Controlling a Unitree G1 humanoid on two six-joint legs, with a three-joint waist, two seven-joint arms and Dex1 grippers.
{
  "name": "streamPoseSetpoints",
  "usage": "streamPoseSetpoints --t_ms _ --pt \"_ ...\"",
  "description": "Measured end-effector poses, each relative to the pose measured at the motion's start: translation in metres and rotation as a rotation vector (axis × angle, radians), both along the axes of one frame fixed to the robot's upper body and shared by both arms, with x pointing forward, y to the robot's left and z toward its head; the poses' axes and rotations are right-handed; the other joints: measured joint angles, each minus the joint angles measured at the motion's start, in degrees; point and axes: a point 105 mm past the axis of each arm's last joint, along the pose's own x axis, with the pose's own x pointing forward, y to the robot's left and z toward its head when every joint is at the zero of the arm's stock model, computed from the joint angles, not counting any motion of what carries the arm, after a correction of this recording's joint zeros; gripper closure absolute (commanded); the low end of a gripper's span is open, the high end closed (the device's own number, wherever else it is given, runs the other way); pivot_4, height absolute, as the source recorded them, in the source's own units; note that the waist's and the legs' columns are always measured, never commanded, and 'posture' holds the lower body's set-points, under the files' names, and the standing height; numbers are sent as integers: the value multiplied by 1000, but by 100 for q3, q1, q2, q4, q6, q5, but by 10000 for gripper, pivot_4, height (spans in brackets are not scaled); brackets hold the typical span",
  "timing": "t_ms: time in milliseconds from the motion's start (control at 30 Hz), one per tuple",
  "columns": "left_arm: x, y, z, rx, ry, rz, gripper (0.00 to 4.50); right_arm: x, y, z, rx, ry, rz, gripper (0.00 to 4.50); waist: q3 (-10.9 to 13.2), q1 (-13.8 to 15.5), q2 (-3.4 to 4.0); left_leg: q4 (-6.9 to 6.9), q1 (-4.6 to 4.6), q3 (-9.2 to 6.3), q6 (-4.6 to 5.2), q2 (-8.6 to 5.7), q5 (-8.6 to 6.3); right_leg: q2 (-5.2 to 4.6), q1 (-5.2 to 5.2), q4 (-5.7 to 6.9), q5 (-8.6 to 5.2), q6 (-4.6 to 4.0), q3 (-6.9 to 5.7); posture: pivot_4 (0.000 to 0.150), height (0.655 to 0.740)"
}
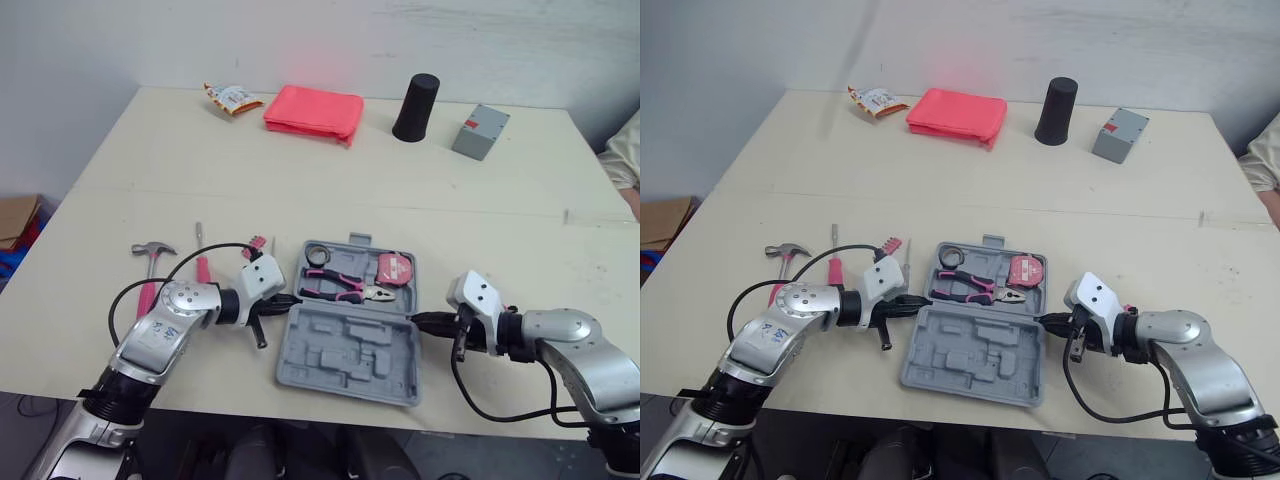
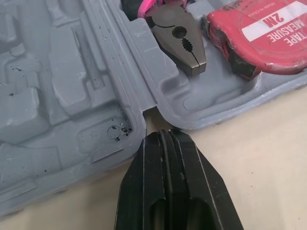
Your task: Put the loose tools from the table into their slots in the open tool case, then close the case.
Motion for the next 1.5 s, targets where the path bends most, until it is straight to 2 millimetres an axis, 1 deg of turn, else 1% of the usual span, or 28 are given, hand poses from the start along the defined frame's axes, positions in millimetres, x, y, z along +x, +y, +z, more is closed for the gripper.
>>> streamPoseSetpoints --t_ms 200,300,367,467,500,533,600,633,700,733,767,800,833,867,933,967,1000,1100,1200,1233,1300,1333,1400,1433,1500 --pt "-10 -2 -2 -9 3 -16 44341 1 -6 3 -25 -13 -9 45000 0 3 0 -2 0 -1 1 0 -1 -1 2 -6 0 0 0 1500 7348" --pt "-17 4 -3 -14 16 1 44341 0 -13 13 -41 -54 -14 45000 0 -9 0 -8 1 -3 1 0 -1 0 2 -9 0 0 -1 1500 7348" --pt "-23 15 -2 -21 24 26 44341 -1 -20 20 -51 -73 -29 45000 0 -18 0 -11 1 -5 1 0 0 0 2 -10 0 0 -1 1500 7348" --pt "-48 57 17 -173 33 108 44341 -10 -45 36 -57 -103 -100 45000 2 -33 -1 -22 -1 -11 -5 3 -4 0 1 -20 -4 -4 -7 1500 7348" --pt "-52 66 24 -200 20 130 44839 -11 -50 42 -51 -119 -115 41831 2 -25 -1 -22 -2 -12 -5 3 -4 -1 2 -20 -5 -4 -10 1500 7348" --pt "-59 82 33 -242 6 184 40614 -15 -56 50 -31 -130 -134 37881 2 -19 -1 -21 0 -17 -3 2 -5 -2 8 -22 -5 -5 -14 1500 7348" --pt "-66 112 41 -263 0 295 37581 -23 -69 58 -24 -118 -168 32251 3 -18 -2 -21 21 -31 -1 1 -14 -4 42 -37 -6 -7 -28 1500 7348" --pt "-74 130 43 -264 7 356 32421 -28 -77 61 -12 -104 -187 26769 5 -19 -6 -21 24 -38 -2 1 -23 -6 52 -45 -7 -9 -37 1500 7348" --pt "-89 171 40 -259 39 499 23675 -36 -96 69 9 -81 -236 17210 6 -19 -8 -22 25 -46 -1 -4 -38 -13 64 -61 -8 -12 -53 1500 7348" --pt "-97 197 40 -260 47 588 19078 -39 -112 73 23 -75 -287 12300 8 -22 -13 -22 24 -48 -8 -8 -54 -19 65 -66 -9 -14 -58 1500 7348" --pt "-104 223 42 -259 39 682 13558 -41 -128 78 36 -76 -342 6487 11 -23 -19 -24 24 -49 -2 -8 -63 -23 64 -72 -8 -20 -61 1500 7348" --pt "-107 237 44 -258 28 730 9878 -43 -136 80 38 -74 -365 2465 10 -28 -21 -26 23 -49 11 -9 -74 -26 64 -75 -9 -24 -63 1500 7348" --pt "-112 258 49 -252 3 797 4471 -47 -146 82 36 -65 -388 0 9 -26 -23 -28 23 -52 20 -10 -81 -30 65 -79 -12 -30 -68 1500 7348" --pt "-115 272 52 -246 -17 846 306 -49 -153 82 34 -54 -398 0 9 -21 -24 -32 23 -57 20 -12 -84 -36 67 -90 -13 -36 -77 1500 7348" --pt "-120 290 54 -229 -43 909 306 -51 -167 83 35 -41 -430 0 8 -26 -19 -48 22 -60 19 -12 -86 -46 66 -118 -11 -49 -93 1500 7348" --pt "-121 299 54 -198 -52 936 306 -51 -176 83 41 -29 -457 0 8 -29 -18 -57 20 -59 19 -13 -86 -59 67 -127 -10 -51 -111 1500 7348" --pt "-122 305 53 -175 -58 954 306 -52 -183 83 38 -22 -476 0 8 -27 -19 -69 16 -53 19 -16 -86 -77 70 -131 -7 -49 -138 1500 7348" --pt "-122 309 52 -144 -69 963 306 -55 -198 81 25 -19 -510 0 7 -24 -20 -100 14 -42 15 -25 -86 -98 58 -134 -9 -50 -169 1500 7348" --pt "-115 301 54 -133 -75 940 306 -51 -195 85 46 -38 -495 0 9 -24 -14 -110 13 -41 29 -25 -73 -94 49 -129 -17 -43 -169 1500 7348" --pt "-110 293 56 -119 -83 911 306 -49 -189 89 54 -53 -473 0 10 -29 -13 -110 13 -41 29 -24 -72 -93 50 -127 -23 -34 -168 1500 7348" --pt "-102 275 59 -107 -98 849 306 -43 -172 91 68 -88 -420 0 9 -38 -12 -110 14 -41 27 -21 -71 -87 51 -124 -26 -28 -166 1500 7348" --pt "-97 263 58 -109 -105 822 306 -37 -157 90 76 -114 -378 0 9 -47 -13 -107 15 -41 -1 -17 -55 -81 54 -123 -26 -27 -164 1500 7348" --pt "-87 239 54 -123 -100 783 306 -29 -129 86 107 -141 -306 0 10 -47 -12 -101 14 -41 -9 -17 -49 -78 53 -116 -25 -21 -159 1500 7348" --pt "-82 225 52 -136 -93 781 306 -26 -115 86 129 -150 -279 0 12 -41 -8 -96 13 -42 -7 -17 -49 -78 54 -112 -24 -16 -157 1500 7348" --pt "-65 187 52 -195 -96 758 306 -23 -81 93 166 -175 -177 0 18 -15 6 -68 6 -47 -4 -19 -48 -77 51 -88 -25 -2 -154 1500 7348"
